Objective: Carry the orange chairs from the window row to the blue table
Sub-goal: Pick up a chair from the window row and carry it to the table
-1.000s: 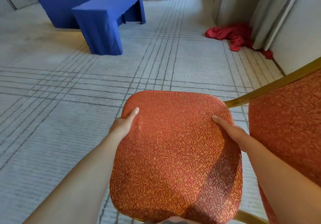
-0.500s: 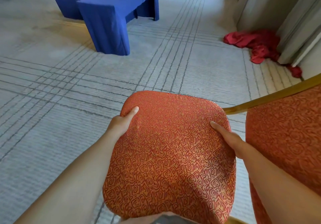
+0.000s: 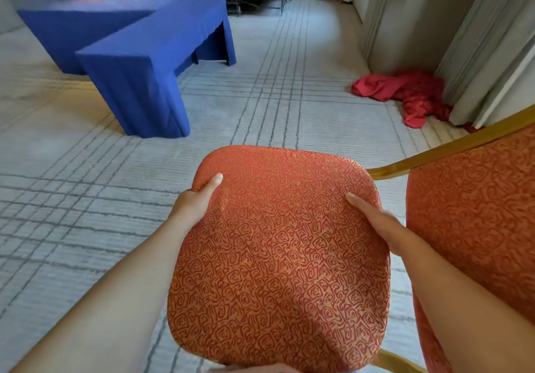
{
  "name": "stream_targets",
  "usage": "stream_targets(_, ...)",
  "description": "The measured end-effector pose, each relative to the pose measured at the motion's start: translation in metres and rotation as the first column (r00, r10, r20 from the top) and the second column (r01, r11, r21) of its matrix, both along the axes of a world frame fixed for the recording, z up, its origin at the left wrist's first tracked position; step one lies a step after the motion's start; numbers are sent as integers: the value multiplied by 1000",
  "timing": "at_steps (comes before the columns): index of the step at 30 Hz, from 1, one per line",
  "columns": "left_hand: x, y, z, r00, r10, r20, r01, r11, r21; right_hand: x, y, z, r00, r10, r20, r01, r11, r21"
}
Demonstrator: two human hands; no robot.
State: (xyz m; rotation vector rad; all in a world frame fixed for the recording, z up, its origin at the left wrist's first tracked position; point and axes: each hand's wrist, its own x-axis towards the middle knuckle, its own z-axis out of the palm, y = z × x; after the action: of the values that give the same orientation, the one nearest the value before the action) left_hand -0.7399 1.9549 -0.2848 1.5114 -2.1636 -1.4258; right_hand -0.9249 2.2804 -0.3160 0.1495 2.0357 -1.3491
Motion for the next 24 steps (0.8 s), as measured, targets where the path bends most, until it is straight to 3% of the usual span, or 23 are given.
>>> stream_targets(14, -315, -154, -13, 1000, 7, -9, -6, 999, 51, -322, -161, 8, 999, 29, -40, -28, 999, 17)
stream_targets(24, -471, -240, -20, 999, 9, 45, -12, 998, 69, -482, -248, -16, 999, 28, 41, -30, 998, 48)
